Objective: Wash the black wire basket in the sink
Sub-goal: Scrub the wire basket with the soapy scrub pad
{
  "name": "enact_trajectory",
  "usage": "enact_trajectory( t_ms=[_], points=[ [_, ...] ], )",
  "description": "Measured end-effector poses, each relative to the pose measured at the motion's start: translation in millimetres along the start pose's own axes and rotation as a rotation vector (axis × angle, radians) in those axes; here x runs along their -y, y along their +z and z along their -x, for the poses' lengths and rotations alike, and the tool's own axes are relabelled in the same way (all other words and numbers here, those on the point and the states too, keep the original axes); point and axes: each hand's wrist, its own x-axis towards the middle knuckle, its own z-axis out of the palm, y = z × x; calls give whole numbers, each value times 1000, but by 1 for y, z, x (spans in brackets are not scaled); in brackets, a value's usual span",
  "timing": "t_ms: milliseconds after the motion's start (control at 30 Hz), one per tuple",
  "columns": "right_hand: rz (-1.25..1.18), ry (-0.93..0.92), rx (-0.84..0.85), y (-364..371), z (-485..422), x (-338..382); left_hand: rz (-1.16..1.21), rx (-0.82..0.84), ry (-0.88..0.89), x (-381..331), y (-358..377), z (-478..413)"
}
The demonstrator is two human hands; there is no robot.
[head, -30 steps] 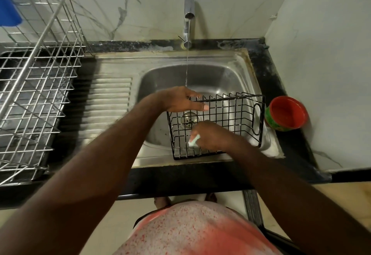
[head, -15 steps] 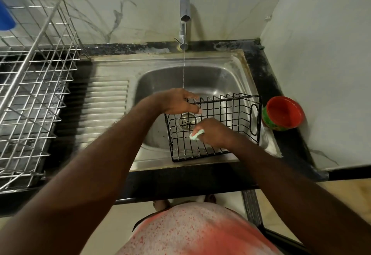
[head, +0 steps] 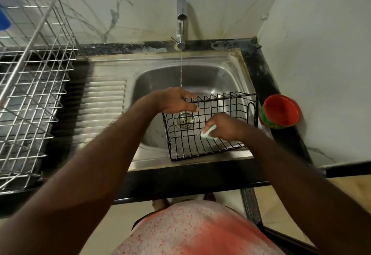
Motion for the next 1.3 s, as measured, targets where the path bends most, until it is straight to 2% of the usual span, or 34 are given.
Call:
enact_trajectory(
  t_ms=[67, 133, 200, 367, 433, 533, 567, 667, 833, 900, 967, 1033, 1067, 1167, 1300],
  points=[
    [77, 10, -112, 9, -1, -11, -4, -1, 1, 0, 0, 1],
    [116, 16, -82, 20, 3, -14, -5, 1, 4, -1, -1, 2],
    [115, -4, -11, 20, 10, -12, 7, 3, 12, -1, -2, 3],
    [69, 20, 312, -10, 21, -6, 15, 0, 19, 0, -2, 4],
    [39, 40, 250, -13, 17, -10, 25, 4, 21, 0, -2, 3],
    [110, 100, -39, -2, 10, -22, 26, 15, 29, 1, -3, 2],
    [182, 138, -73, 4, 10, -25, 34, 20, 32, 1, -3, 2],
    [300, 193, -26, 16, 14, -25, 64, 29, 39, 2, -4, 3],
    [122, 140, 148, -17, 28, -16, 95, 38, 55, 2, -6, 3],
    [-149, 124, 22, -19, 29, -15, 116, 44, 56, 2, -6, 1],
    [-412, 123, -317, -10, 24, -12, 140, 56, 50, 4, -6, -1],
    [-489, 172, -662, 6, 15, -9, 172, 71, 42, 5, -7, -2],
    [-517, 205, -769, 13, 10, -7, 188, 81, 43, 5, -7, -2],
    [-623, 269, -891, 29, -10, -5, 200, 87, 45, 6, -8, -4],
    [-547, 225, -928, 37, -30, 13, 161, 66, 65, 4, -11, -5]
  ],
)
